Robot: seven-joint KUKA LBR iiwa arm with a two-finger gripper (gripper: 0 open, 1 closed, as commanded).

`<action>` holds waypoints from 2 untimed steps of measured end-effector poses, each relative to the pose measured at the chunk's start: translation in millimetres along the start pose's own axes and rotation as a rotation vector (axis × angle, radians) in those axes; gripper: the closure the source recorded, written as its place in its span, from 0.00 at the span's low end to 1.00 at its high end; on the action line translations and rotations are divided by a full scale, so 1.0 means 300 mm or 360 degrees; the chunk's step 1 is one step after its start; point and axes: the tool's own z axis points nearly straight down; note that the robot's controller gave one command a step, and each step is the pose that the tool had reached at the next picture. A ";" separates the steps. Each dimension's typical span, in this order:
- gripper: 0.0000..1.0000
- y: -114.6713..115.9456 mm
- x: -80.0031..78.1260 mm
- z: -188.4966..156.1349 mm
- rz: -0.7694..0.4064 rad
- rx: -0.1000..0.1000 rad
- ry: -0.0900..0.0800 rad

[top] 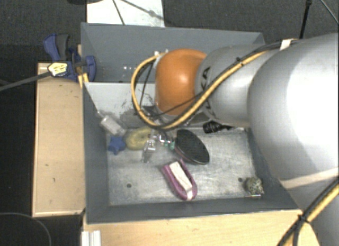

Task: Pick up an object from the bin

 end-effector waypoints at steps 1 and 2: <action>0.00 -0.023 -0.029 0.087 0.0334 -0.0010 -0.0003; 0.00 0.032 -0.017 0.091 0.0239 0.0006 -0.0004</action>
Offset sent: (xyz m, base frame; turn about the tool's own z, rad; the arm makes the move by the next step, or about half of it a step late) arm 0.0055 -0.0105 -0.0305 0.2130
